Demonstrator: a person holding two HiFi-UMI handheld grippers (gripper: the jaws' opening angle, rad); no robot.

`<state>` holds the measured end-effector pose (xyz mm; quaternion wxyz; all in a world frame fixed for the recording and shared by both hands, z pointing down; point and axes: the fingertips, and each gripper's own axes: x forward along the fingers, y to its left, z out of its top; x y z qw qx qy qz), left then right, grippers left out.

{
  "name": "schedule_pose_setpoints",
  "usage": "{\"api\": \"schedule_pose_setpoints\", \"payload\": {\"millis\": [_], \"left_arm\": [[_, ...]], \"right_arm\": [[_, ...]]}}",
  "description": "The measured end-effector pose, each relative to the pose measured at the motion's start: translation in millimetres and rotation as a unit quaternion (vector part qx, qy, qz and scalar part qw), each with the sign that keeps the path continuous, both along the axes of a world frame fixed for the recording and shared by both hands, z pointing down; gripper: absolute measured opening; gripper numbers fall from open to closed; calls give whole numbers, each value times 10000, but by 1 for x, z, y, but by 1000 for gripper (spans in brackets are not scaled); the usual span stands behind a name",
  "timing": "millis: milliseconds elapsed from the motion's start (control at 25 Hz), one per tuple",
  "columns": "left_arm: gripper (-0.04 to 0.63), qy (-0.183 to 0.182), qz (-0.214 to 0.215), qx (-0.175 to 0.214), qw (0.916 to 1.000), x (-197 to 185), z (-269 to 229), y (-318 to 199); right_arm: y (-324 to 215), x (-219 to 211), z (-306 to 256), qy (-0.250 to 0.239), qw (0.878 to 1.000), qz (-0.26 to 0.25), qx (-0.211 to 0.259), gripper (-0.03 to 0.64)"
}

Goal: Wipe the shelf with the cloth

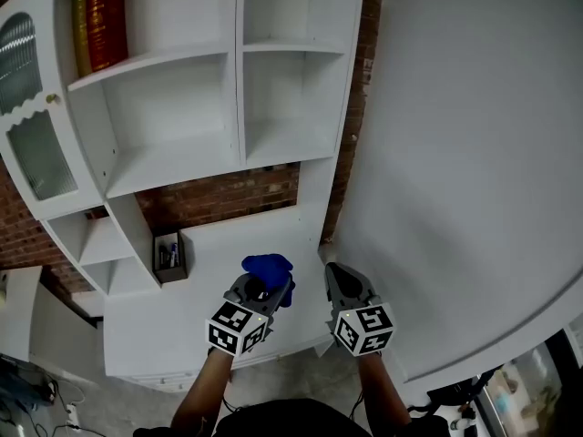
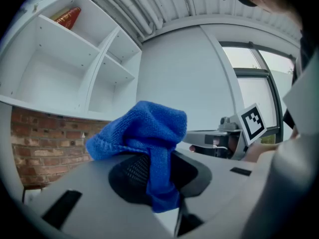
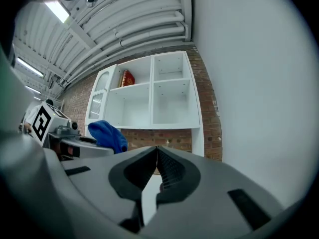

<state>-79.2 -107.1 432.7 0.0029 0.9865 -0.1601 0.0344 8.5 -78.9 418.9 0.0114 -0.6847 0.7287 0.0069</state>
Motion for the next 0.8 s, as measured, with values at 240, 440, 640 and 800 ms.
{"api": "schedule_pose_setpoints", "payload": {"millis": [240,440,640,800], "left_arm": [[89,40,12,-69,10000,12,0,5],[89,-1,-61,-126,9999,22,6,8],[89,-56,-100,-137,9998,33,13,11],[89,-100,-142,-211,9996,39,22,8]], "right_arm": [[2,12,3,-15,10000,-45,7,20],[4,24,7,-49,9999,-105,5,20],[5,37,13,-149,9998,-133,11,20],[2,42,22,-174,9997,-188,-35,20]]}}
